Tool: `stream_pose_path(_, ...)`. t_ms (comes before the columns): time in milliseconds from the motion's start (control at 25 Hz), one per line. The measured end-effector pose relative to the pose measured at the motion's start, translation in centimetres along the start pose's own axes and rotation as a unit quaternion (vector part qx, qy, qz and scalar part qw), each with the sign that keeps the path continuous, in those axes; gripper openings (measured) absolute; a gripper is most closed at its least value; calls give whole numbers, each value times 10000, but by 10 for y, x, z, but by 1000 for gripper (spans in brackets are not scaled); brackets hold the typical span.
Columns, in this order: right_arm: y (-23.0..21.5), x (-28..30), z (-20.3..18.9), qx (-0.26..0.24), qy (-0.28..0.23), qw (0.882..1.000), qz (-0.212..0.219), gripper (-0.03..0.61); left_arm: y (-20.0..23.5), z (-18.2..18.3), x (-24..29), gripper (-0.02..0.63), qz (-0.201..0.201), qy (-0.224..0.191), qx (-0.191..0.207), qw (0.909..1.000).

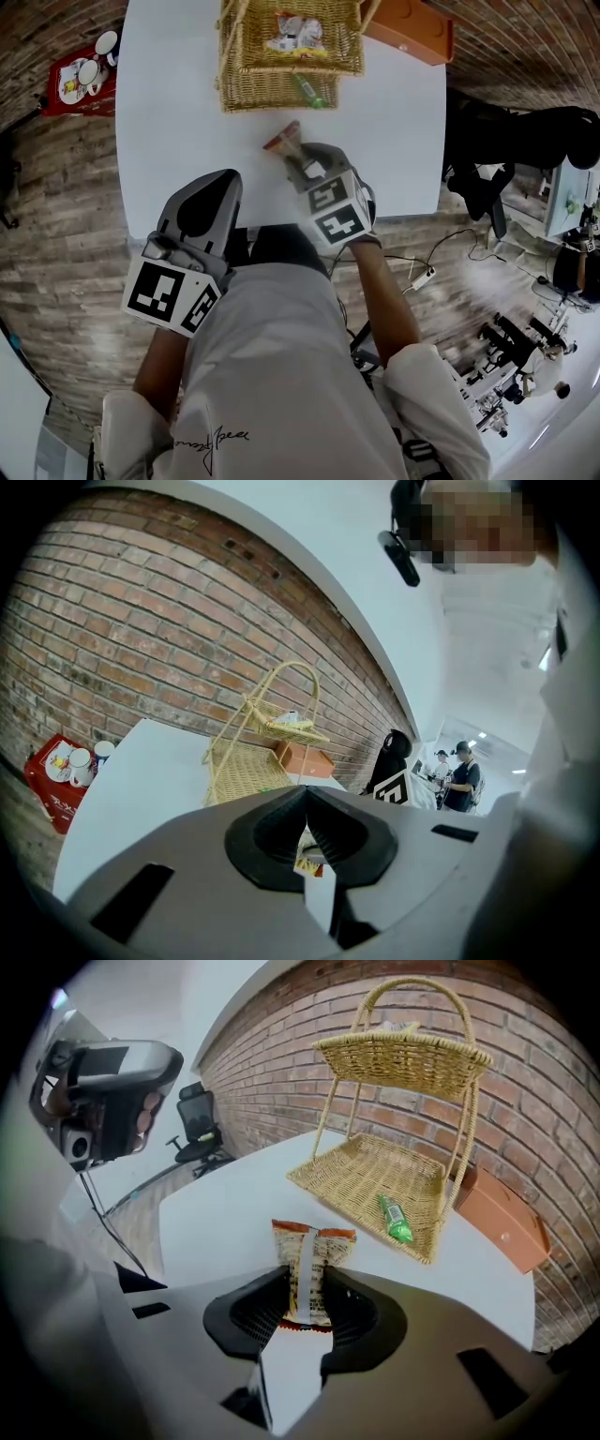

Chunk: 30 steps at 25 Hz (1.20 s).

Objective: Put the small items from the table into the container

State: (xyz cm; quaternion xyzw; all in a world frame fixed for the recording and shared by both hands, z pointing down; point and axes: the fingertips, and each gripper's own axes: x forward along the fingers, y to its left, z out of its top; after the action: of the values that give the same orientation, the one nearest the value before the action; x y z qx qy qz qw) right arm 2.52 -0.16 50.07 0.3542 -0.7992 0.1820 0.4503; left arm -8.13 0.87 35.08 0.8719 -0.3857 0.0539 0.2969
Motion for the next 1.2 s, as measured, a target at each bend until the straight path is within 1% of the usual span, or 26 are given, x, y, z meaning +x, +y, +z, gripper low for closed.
stream_pose_path(640, -4, -19, 10, 156, -39, 9997, -192, 126, -1, 8, 5, 9, -226, -42, 58, 9997)
stream_pose_path(840, -3, -26, 20, 284, -218, 9992, -181, 127, -2, 11, 6, 9, -295, -69, 112, 9995)
stream_pose_path(1200, -1, -35, 33, 330, -410, 9983, -250, 126, -2, 13, 1, 9, -302, -120, 162, 9993)
